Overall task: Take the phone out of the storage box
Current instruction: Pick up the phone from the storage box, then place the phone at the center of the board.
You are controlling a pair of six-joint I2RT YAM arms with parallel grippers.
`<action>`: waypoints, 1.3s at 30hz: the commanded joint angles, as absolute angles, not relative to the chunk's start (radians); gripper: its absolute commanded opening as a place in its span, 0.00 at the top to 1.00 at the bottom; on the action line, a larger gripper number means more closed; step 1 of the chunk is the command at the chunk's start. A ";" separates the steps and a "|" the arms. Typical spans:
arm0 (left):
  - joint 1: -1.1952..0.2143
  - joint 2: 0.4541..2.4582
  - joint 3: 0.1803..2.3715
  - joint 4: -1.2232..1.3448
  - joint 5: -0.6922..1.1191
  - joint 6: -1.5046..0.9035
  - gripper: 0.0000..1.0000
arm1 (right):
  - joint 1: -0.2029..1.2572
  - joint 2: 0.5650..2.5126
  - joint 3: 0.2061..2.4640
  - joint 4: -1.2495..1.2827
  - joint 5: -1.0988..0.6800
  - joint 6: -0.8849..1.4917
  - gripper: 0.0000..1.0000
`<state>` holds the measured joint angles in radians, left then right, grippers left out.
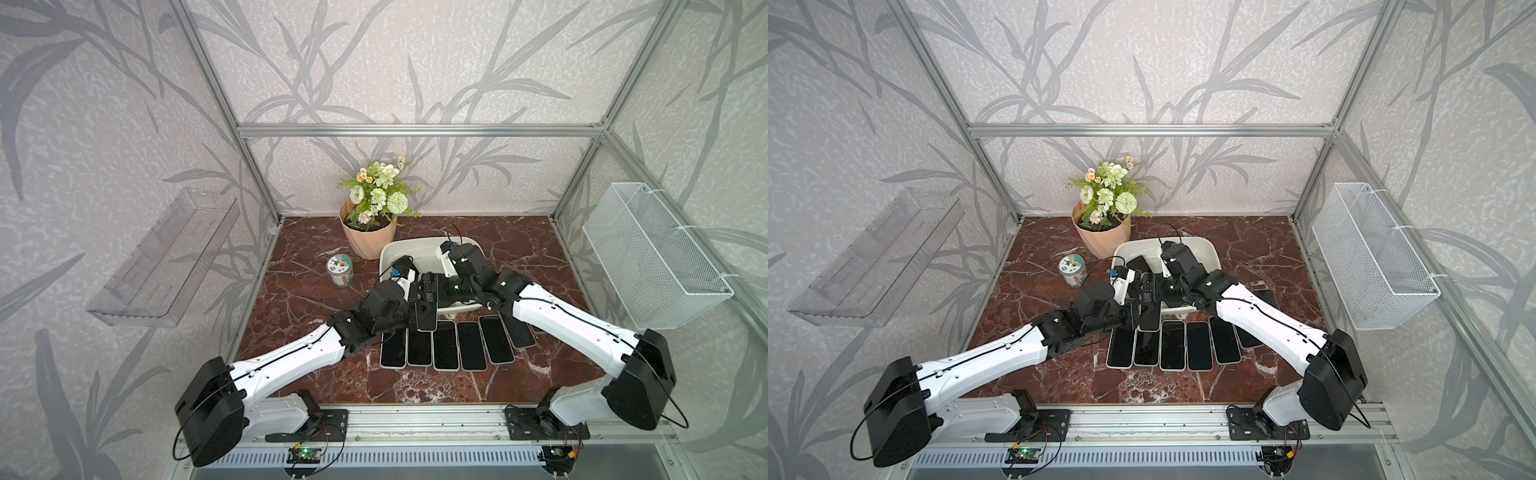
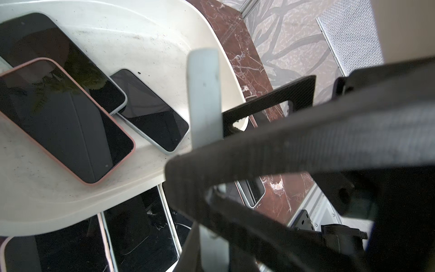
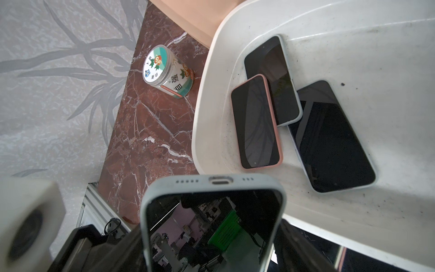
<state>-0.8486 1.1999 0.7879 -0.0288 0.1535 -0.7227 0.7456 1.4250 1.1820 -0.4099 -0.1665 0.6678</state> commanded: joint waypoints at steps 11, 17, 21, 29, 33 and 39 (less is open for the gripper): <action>-0.849 1.078 0.728 -0.076 0.087 -0.747 0.98 | 0.748 1.253 1.066 -0.267 -0.158 0.616 0.01; -0.822 0.958 0.727 -0.231 0.053 -0.699 0.98 | 0.733 1.196 0.998 -0.241 -0.176 0.607 0.01; -0.791 0.850 0.721 -0.357 0.028 -0.674 0.98 | 0.730 1.174 0.950 -0.205 -0.208 0.611 0.01; -0.699 0.679 0.670 -0.499 0.048 -0.693 0.98 | 0.727 1.144 0.902 -0.184 -0.239 0.597 0.01; -0.656 0.653 0.668 -0.566 0.059 -0.686 0.97 | 0.726 1.143 0.897 -0.190 -0.255 0.582 0.01; -0.599 0.673 0.707 -0.659 0.062 -0.635 0.98 | 0.722 1.143 0.887 -0.200 -0.261 0.557 0.01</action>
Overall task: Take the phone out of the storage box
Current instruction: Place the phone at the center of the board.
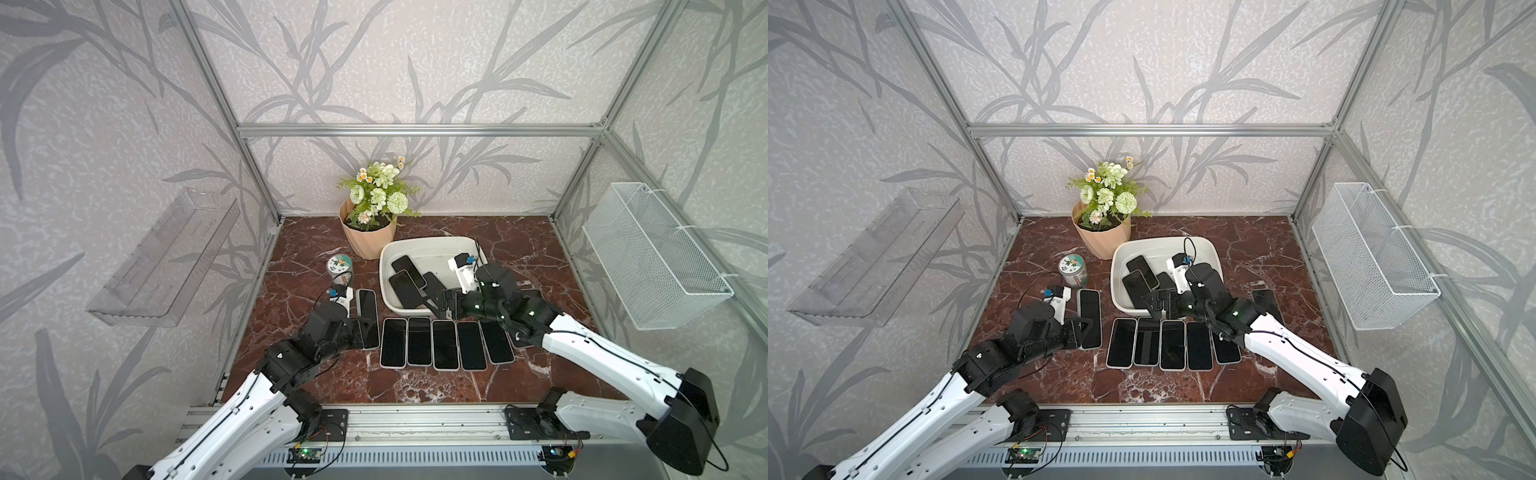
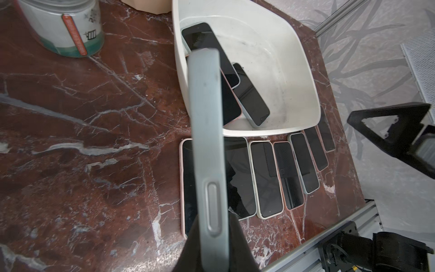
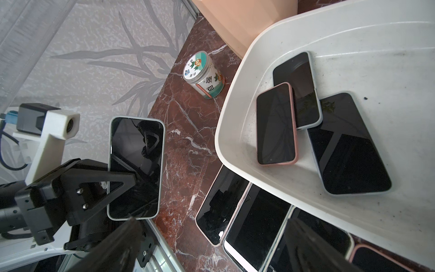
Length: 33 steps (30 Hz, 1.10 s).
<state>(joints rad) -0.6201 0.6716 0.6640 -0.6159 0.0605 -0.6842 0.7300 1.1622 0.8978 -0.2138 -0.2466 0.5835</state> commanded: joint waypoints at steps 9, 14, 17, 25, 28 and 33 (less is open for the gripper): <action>-0.506 0.705 0.734 -0.790 0.066 -0.573 0.99 | 0.705 1.141 0.891 -0.204 -0.286 0.511 0.01; -0.426 0.723 0.718 -0.821 0.111 -0.540 0.99 | 0.682 1.165 0.867 -0.158 -0.338 0.521 0.01; -0.380 0.757 0.733 -0.821 0.154 -0.518 1.00 | 0.662 1.190 0.860 -0.144 -0.375 0.523 0.01; -0.249 0.856 0.765 -0.858 0.223 -0.502 1.00 | 0.552 1.224 0.811 -0.082 -0.487 0.553 0.01; -0.233 0.849 0.747 -0.832 0.253 -0.506 1.00 | 0.534 1.217 0.799 -0.072 -0.506 0.559 0.01; -0.177 0.889 0.738 -0.796 0.383 -0.463 1.00 | 0.526 1.198 0.789 -0.070 -0.517 0.581 0.01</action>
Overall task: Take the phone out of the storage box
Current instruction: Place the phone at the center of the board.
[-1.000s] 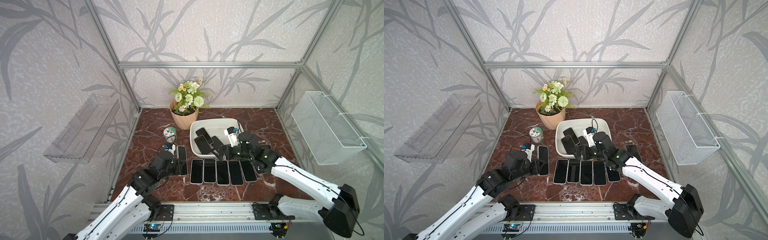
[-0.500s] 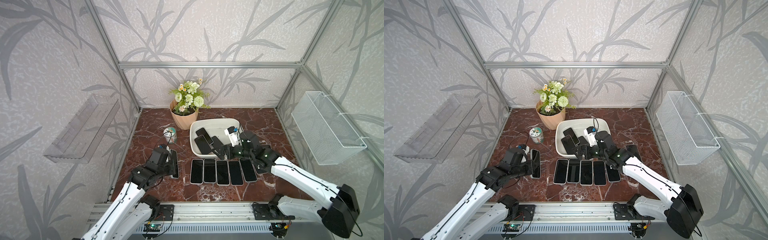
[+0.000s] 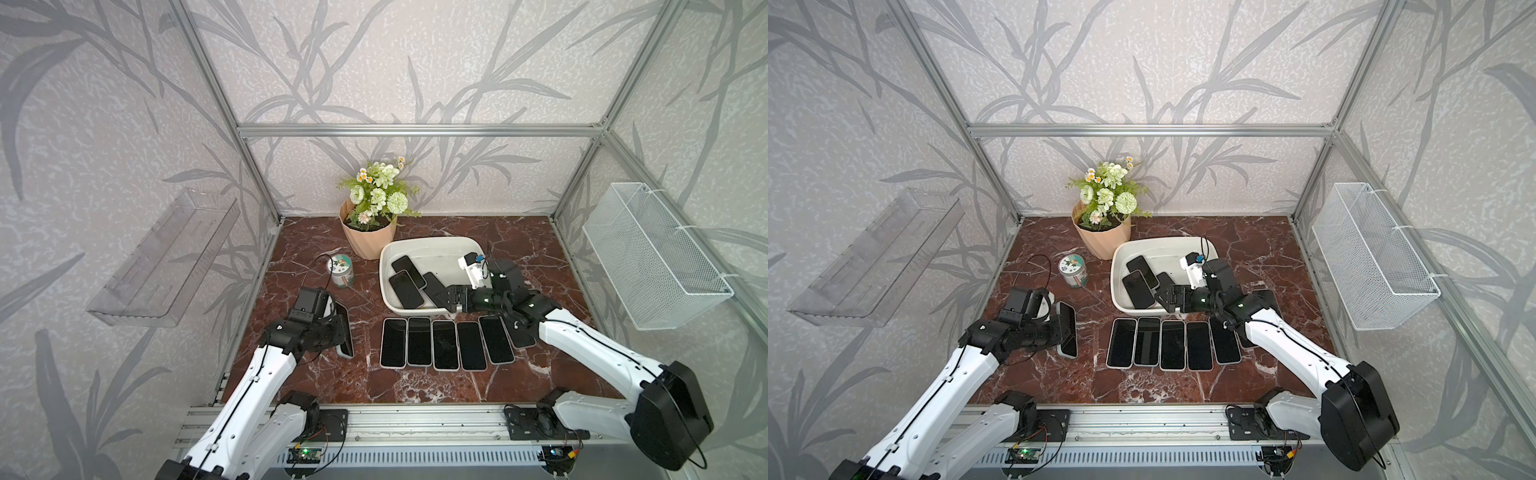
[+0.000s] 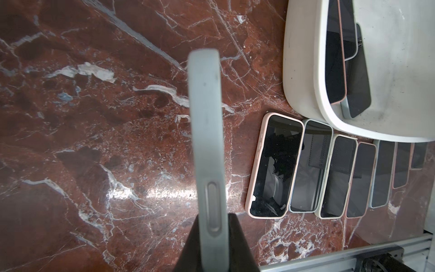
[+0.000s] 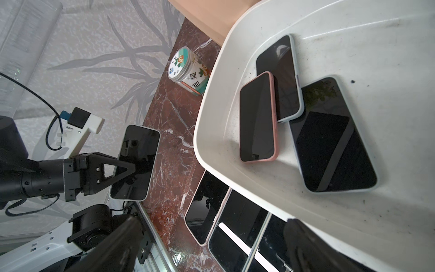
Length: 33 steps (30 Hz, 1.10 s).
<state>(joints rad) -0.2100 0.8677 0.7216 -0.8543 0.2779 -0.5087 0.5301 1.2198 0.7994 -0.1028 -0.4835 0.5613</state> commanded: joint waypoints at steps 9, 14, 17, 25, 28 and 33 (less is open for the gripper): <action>-0.048 1.110 0.739 -0.704 0.625 -0.380 1.00 | 0.525 1.174 0.794 -0.035 -0.546 0.657 0.01; -0.052 1.208 0.718 -0.621 0.690 -0.350 1.00 | 0.525 1.167 0.802 -0.043 -0.525 0.667 0.01; -0.054 1.222 0.711 -0.598 0.693 -0.341 1.00 | 0.525 1.169 0.814 -0.051 -0.525 0.673 0.01; -0.108 1.275 0.685 -0.562 0.655 -0.353 0.99 | 0.526 1.155 0.830 -0.072 -0.505 0.684 0.01; -0.154 1.317 0.662 -0.510 0.647 -0.389 0.98 | 0.526 1.142 0.830 -0.083 -0.502 0.691 0.01; -0.199 1.331 0.632 -0.468 0.597 -0.414 0.98 | 0.528 1.092 0.818 -0.115 -0.479 0.689 0.01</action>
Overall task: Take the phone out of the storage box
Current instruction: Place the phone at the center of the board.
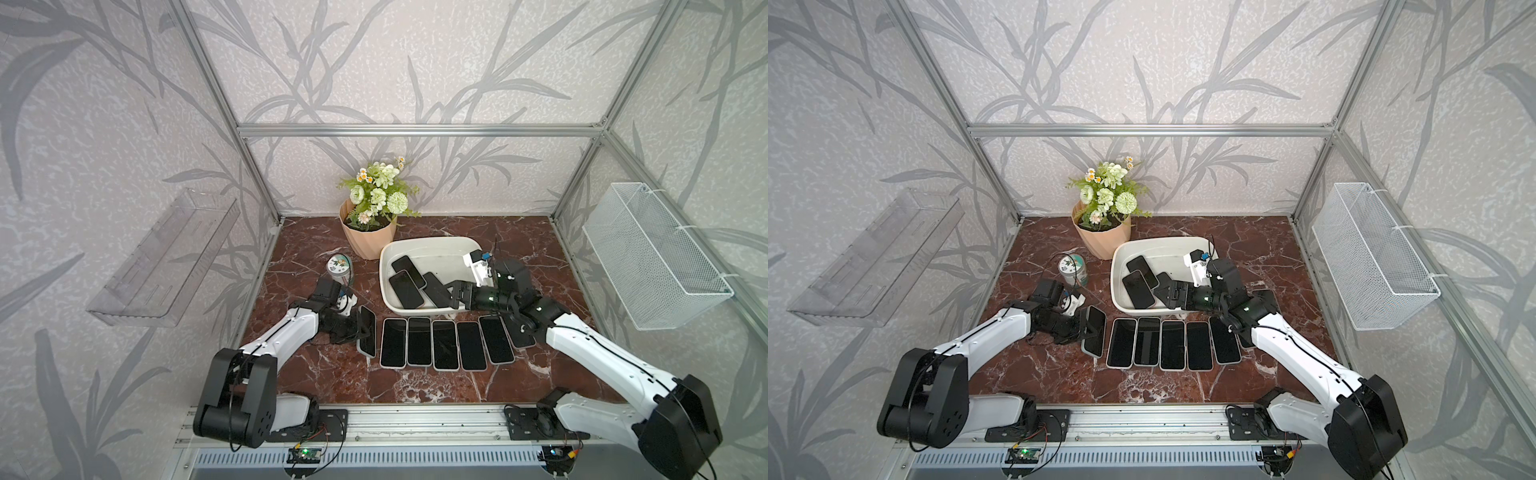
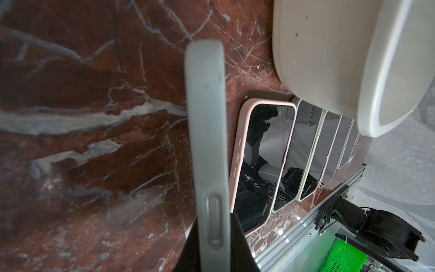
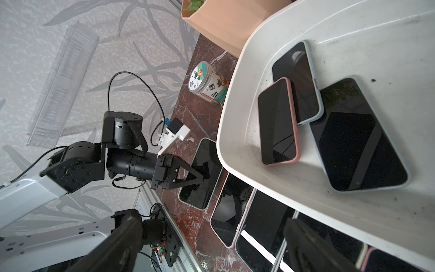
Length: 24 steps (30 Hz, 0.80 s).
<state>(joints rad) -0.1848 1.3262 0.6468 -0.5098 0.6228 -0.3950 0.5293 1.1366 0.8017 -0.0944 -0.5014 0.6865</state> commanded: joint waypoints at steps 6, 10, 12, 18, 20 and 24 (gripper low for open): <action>-0.224 1.334 0.621 -0.462 0.581 -0.426 0.94 | 0.528 1.058 0.797 -0.137 -0.466 0.690 0.01; -0.232 1.308 0.621 -0.470 0.565 -0.435 0.87 | 0.528 1.057 0.792 -0.157 -0.458 0.686 0.01; -0.232 1.293 0.620 -0.474 0.557 -0.438 0.81 | 0.528 1.057 0.783 -0.171 -0.440 0.683 0.01; -0.232 1.286 0.621 -0.479 0.551 -0.440 0.68 | 0.529 1.064 0.756 -0.177 -0.433 0.684 0.01; -0.232 1.288 0.623 -0.480 0.552 -0.440 0.65 | 0.529 1.069 0.751 -0.183 -0.431 0.682 0.01; -0.232 1.279 0.624 -0.486 0.545 -0.440 0.59 | 0.529 1.090 0.749 -0.208 -0.430 0.668 0.01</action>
